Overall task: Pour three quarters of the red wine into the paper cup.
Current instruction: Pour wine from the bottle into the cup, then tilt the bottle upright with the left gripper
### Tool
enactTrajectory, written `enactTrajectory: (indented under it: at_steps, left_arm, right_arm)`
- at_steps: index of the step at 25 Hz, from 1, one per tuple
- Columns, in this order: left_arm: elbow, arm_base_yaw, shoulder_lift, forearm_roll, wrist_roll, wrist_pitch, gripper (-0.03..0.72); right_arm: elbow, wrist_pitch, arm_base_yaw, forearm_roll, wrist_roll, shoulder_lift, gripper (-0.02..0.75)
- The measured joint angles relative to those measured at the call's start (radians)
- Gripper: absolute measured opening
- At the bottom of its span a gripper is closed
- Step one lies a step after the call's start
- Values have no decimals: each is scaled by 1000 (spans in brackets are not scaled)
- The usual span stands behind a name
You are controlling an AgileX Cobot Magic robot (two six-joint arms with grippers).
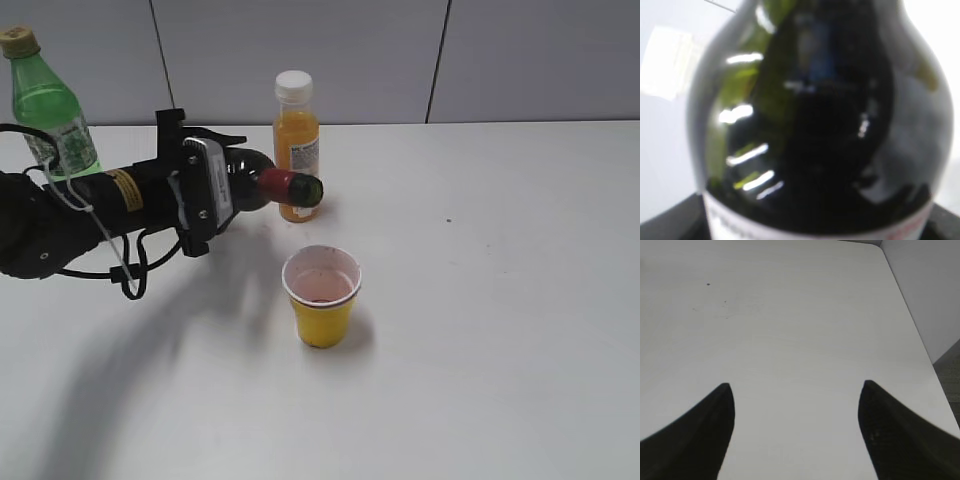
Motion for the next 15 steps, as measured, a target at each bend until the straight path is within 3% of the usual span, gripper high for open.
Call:
enactTrajectory:
  at_steps: [15]
  left_arm:
    - [0,-6,0,-9,173,5,543]
  right_arm:
    - [0,0,0,0,0,0,583]
